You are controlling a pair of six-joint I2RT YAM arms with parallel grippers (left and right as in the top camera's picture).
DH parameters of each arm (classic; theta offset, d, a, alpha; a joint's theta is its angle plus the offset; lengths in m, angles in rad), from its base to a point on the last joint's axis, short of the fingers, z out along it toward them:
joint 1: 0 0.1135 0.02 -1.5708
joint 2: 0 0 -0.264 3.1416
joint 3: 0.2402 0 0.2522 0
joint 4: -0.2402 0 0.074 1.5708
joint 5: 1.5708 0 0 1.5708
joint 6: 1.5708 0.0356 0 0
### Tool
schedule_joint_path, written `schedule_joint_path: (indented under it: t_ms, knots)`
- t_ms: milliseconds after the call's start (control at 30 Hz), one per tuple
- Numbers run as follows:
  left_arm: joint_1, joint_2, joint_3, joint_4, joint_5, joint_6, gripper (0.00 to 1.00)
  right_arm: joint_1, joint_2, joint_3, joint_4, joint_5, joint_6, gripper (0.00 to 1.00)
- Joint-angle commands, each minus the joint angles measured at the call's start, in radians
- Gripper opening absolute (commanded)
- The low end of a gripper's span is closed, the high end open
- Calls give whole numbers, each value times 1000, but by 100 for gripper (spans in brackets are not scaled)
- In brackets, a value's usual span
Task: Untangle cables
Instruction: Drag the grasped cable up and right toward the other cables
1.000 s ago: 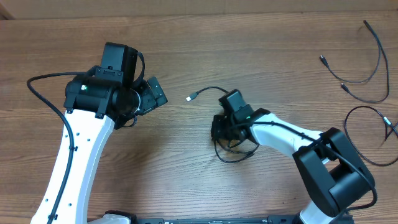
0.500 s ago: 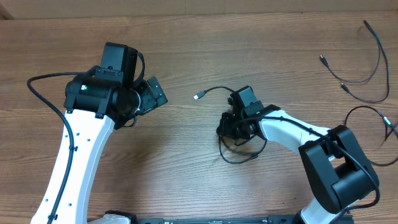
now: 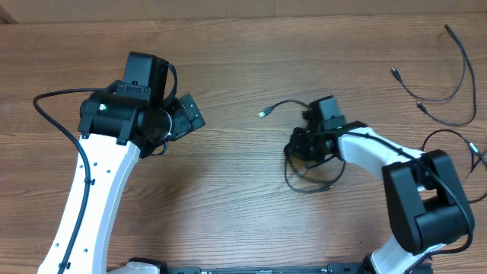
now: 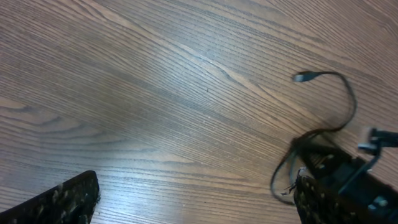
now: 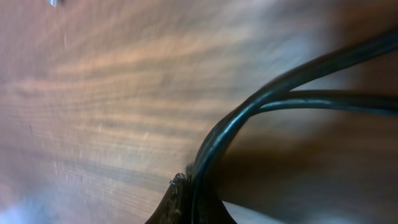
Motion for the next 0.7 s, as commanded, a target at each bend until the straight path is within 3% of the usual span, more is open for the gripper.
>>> schedule_joint_path:
  t_ms: [0, 233, 500, 667]
  knots:
    - [0, 1, 3, 1, -14, 22, 100, -99, -16, -18, 68, -34, -16, 4]
    - [0, 1, 3, 1, -14, 22, 100, -222, -16, -19, 259, -9, -16, 4]
    - [0, 1, 3, 0, -14, 22, 99, -224, -16, -19, 362, 367, -16, 4]
    - [0, 1, 3, 1, -14, 22, 100, -228, -16, -19, 470, 474, -66, 4]
